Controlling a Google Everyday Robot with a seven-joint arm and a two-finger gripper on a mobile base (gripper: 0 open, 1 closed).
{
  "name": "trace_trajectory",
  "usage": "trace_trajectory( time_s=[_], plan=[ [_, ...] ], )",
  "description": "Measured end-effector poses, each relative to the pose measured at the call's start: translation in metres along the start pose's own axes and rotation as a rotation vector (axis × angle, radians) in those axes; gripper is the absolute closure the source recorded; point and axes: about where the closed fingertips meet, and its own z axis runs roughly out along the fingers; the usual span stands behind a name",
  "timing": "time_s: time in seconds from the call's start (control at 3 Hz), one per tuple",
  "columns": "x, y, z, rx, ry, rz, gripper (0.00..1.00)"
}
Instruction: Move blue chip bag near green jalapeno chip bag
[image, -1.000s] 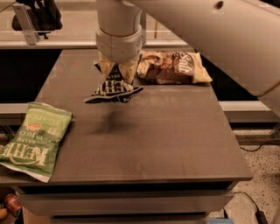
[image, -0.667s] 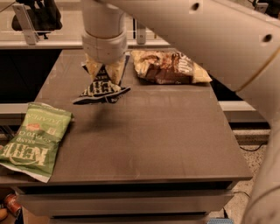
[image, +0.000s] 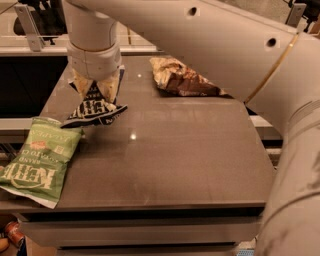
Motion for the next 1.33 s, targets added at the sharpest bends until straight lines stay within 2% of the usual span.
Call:
trace_trajectory(
  time_s=[0.67, 1.33],
  plan=[
    [-0.015, -0.038, 0.016, 0.024, -0.063, -0.102, 1.0],
    [-0.005, -0.069, 0.021, 0.027, -0.06, -0.161, 1.0]
  ],
)
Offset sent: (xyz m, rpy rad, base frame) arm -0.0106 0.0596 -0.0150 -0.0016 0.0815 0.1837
